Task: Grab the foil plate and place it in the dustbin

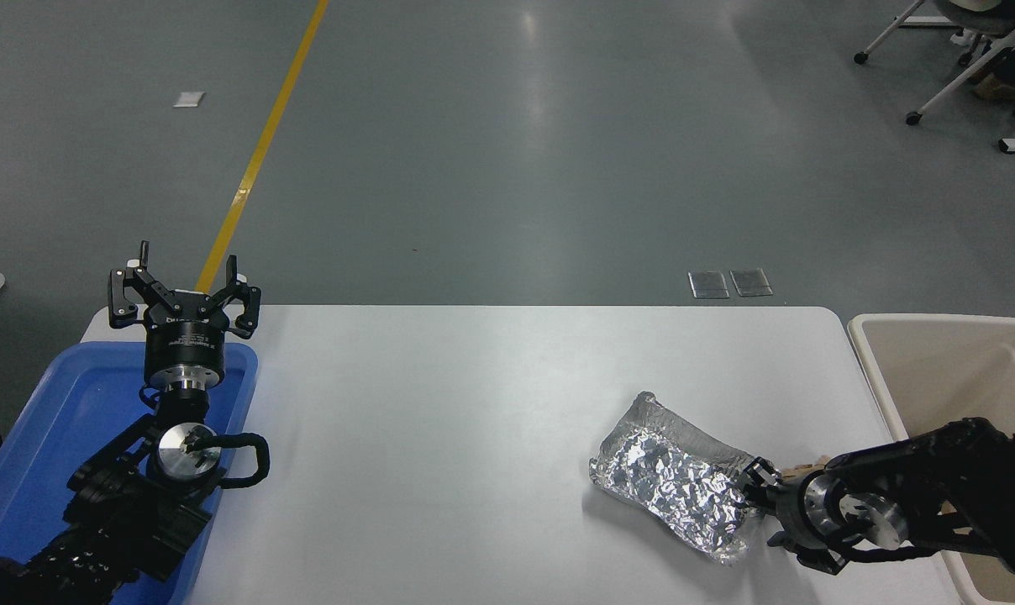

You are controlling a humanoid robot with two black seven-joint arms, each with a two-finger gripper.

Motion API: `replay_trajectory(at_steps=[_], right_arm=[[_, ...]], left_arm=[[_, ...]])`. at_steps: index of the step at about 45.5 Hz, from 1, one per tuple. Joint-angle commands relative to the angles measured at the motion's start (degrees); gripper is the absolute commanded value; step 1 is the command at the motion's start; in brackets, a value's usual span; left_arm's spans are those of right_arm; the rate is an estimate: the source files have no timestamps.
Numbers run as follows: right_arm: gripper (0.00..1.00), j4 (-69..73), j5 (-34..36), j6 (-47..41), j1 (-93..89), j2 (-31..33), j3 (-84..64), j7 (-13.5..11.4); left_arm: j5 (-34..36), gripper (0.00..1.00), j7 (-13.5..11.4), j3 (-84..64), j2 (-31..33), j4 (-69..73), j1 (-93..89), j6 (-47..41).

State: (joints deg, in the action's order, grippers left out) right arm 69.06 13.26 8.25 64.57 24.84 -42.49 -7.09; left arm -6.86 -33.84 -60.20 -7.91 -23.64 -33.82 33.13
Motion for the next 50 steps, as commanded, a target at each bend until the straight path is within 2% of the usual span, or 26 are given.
replay_trajectory(at_steps=[1, 13, 26, 33, 41, 50], right_arm=[[0.0, -0.16, -0.26, 0.1, 0.55, -0.15, -0.05, -0.03], [0.0, 6.69, -1.13, 0.02, 6.87, 4.24, -1.54, 0.06], [0.0, 24.09, -1.05, -4.02, 34.98, 8.99, -16.48, 0.06], [0.0, 30.16, -1.05, -12.1, 52.38, 11.27, -23.68, -0.03], [0.0, 30.94, -1.22, -25.19, 68.56, 13.65, -29.75, -0.38], [0.0, 30.94, -5.17, -38.29, 83.16, 14.97, -35.29, -0.47]], left_arm=[[0.0, 0.99, 0.0, 0.0, 0.0, 0.0, -0.02, 0.0], [0.0, 0.99, 0.0, 0.0, 0.0, 0.0, -0.02, 0.0], [0.0, 0.99, 0.0, 0.0, 0.0, 0.0, -0.02, 0.0], [0.0, 0.99, 0.0, 0.0, 0.0, 0.0, -0.02, 0.0], [0.0, 0.99, 0.0, 0.0, 0.0, 0.0, -0.02, 0.0], [0.0, 0.99, 0.0, 0.0, 0.0, 0.0, -0.02, 0.0]])
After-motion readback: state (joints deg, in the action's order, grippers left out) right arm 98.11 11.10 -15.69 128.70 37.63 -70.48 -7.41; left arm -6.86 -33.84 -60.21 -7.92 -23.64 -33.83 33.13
